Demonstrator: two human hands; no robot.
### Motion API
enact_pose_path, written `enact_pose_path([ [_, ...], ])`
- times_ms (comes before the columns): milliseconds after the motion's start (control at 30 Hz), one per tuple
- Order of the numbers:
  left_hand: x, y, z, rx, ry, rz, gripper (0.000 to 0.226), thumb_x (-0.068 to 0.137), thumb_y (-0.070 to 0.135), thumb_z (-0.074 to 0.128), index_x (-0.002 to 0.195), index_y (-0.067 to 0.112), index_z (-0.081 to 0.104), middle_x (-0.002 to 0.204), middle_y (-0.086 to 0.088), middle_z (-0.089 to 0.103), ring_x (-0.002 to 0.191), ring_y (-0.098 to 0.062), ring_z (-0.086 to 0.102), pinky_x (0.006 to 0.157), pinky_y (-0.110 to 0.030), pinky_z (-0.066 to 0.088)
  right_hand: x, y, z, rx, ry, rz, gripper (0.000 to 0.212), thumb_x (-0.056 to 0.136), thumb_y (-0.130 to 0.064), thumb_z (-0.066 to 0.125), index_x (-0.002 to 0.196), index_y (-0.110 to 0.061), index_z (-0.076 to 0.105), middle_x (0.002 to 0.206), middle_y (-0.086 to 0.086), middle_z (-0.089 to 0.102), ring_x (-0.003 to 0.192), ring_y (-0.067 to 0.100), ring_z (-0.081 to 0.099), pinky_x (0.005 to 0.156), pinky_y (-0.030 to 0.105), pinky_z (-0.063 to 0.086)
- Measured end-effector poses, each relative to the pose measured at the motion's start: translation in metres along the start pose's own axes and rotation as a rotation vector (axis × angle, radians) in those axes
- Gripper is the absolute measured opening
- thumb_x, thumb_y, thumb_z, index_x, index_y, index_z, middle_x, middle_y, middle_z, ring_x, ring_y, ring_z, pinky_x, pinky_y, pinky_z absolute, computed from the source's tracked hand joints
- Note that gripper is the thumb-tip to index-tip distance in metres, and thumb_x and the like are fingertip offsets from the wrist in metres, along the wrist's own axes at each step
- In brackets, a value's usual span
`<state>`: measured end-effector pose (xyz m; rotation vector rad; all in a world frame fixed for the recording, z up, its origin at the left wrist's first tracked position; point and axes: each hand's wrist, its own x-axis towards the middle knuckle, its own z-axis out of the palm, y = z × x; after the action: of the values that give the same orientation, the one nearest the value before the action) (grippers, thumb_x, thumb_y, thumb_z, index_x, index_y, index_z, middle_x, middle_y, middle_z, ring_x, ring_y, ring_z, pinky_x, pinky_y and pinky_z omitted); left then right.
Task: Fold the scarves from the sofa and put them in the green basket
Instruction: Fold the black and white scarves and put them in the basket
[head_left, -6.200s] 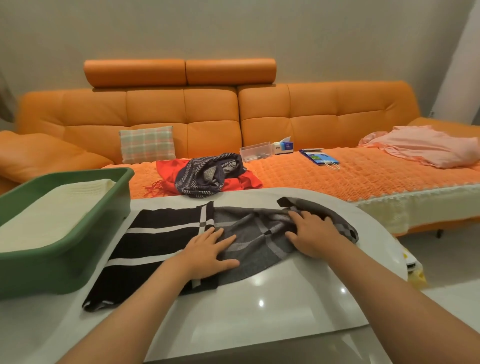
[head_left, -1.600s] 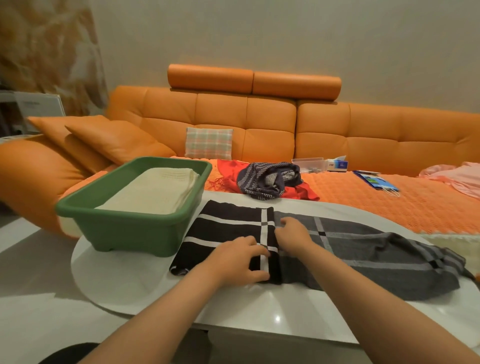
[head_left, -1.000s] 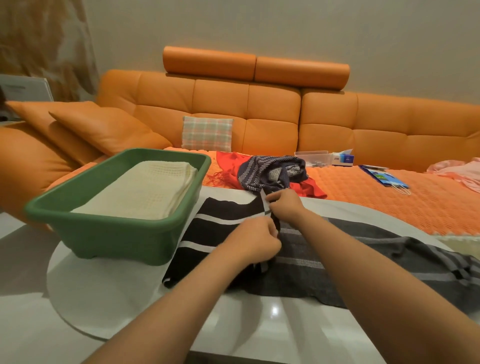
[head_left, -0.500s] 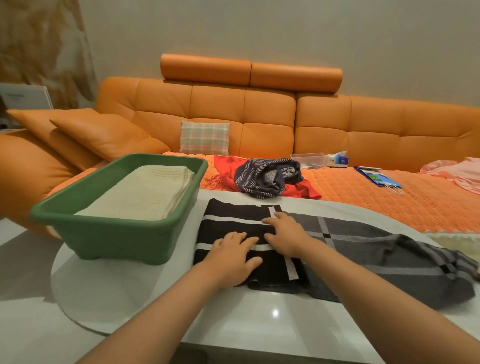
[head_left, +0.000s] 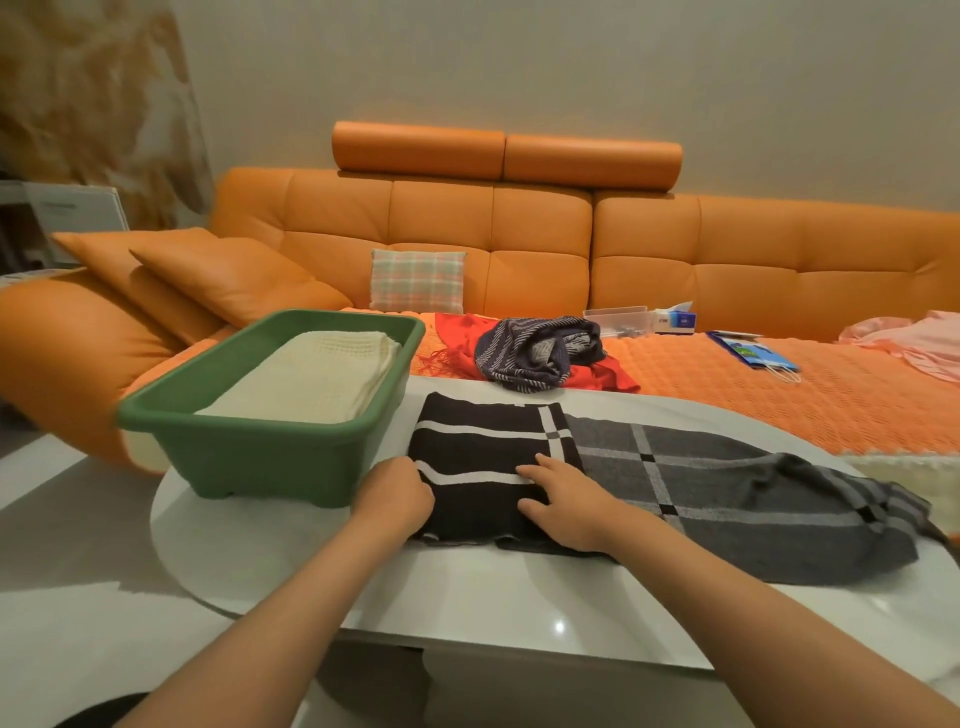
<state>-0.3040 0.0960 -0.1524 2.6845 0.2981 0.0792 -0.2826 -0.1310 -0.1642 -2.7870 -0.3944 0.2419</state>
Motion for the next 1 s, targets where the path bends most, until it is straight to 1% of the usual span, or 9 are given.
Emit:
enact_pose_path([
  [133,0.000,0.015,-0.025,-0.214,0.150,0.005,0.026,0.097,0.005,0.037,0.106,-0.001,0.060,0.112,-0.018,0.061,0.102,-0.036,0.059,0.079,-0.038,0.044,-0.010,-0.004,-0.002,0.040,0.048,0.048,0.060,0.103,-0.047,0.041,0.157,-0.026,0.027,0.164,0.006,0.019,0.151,0.025,0.017,0.121,0.041,0.019],
  [300,0.007,0.043,-0.034,-0.481,0.130,-0.005,0.027,0.100,0.024,0.033,0.085,0.009,0.051,0.099,-0.014,0.056,0.090,-0.028,0.049,0.078,-0.036,0.037,-0.021,-0.021,0.001,0.131,-0.108,0.013,0.063,0.101,-0.049,0.044,0.157,-0.028,0.025,0.163,0.004,0.017,0.149,0.028,0.021,0.119,0.041,0.021],
  [467,0.011,0.089,-0.039,-0.730,0.115,0.048,0.023,0.099,0.030,0.039,0.094,0.014,0.055,0.092,-0.006,0.055,0.090,-0.024,0.052,0.071,-0.034,0.044,-0.030,-0.024,-0.029,0.669,-0.050,0.045,0.042,0.102,-0.029,0.050,0.144,-0.023,0.051,0.142,-0.002,0.052,0.131,0.017,0.048,0.105,0.026,0.035],
  [567,0.011,0.127,-0.043,-0.849,0.024,0.166,0.018,0.101,0.026,0.043,0.088,0.017,0.053,0.085,-0.001,0.051,0.082,-0.017,0.048,0.061,-0.031,0.034,-0.031,-0.004,-0.056,1.107,0.060,0.230,0.035,0.102,-0.023,0.050,0.135,-0.013,0.057,0.129,0.012,0.064,0.119,0.031,0.061,0.104,0.041,0.049],
  [700,-0.004,0.186,-0.020,-0.784,-0.151,0.390,0.020,0.101,0.030,0.048,0.091,0.015,0.055,0.089,-0.002,0.054,0.086,-0.017,0.052,0.066,-0.030,0.038,-0.043,0.051,-0.091,1.491,0.184,0.254,0.041,0.103,-0.040,0.045,0.137,-0.018,0.053,0.119,0.011,0.069,0.107,0.031,0.068,0.093,0.051,0.055],
  [767,-0.013,0.207,0.007,-0.710,-0.349,0.485,0.025,0.100,0.040,0.050,0.104,0.019,0.061,0.104,0.001,0.060,0.100,-0.017,0.057,0.078,-0.029,0.045,-0.052,0.080,-0.102,1.484,0.273,0.345,0.040,0.103,-0.043,0.042,0.132,-0.019,0.056,0.117,0.012,0.069,0.103,0.031,0.067,0.087,0.049,0.056],
  [867,-0.026,0.218,0.046,-0.587,-0.751,0.524,0.038,0.103,0.042,0.042,0.136,0.026,0.051,0.132,0.000,0.058,0.105,-0.018,0.067,0.088,-0.033,0.054,-0.061,0.122,-0.097,1.176,0.341,0.620,0.046,0.099,-0.049,0.043,0.130,-0.017,0.057,0.113,0.008,0.062,0.093,0.026,0.059,0.078,0.041,0.050],
  [900,-0.028,0.216,0.057,-0.512,-0.755,0.566,0.037,0.103,0.037,0.043,0.138,0.024,0.051,0.131,-0.001,0.060,0.104,-0.015,0.067,0.090,-0.033,0.055,-0.065,0.132,-0.091,1.030,0.316,0.659,0.052,0.096,-0.051,0.047,0.134,-0.016,0.055,0.117,0.007,0.061,0.093,0.025,0.058,0.076,0.039,0.049],
  [1000,-0.028,0.203,0.081,-0.164,-0.457,0.764,0.039,0.094,0.040,0.056,0.132,0.032,0.057,0.135,0.006,0.057,0.120,-0.010,0.053,0.108,-0.041,0.042,-0.075,0.150,-0.073,0.617,0.257,0.590,0.066,0.094,-0.039,0.060,0.151,-0.017,0.035,0.143,0.008,0.048,0.111,0.025,0.054,0.078,0.039,0.052],
])
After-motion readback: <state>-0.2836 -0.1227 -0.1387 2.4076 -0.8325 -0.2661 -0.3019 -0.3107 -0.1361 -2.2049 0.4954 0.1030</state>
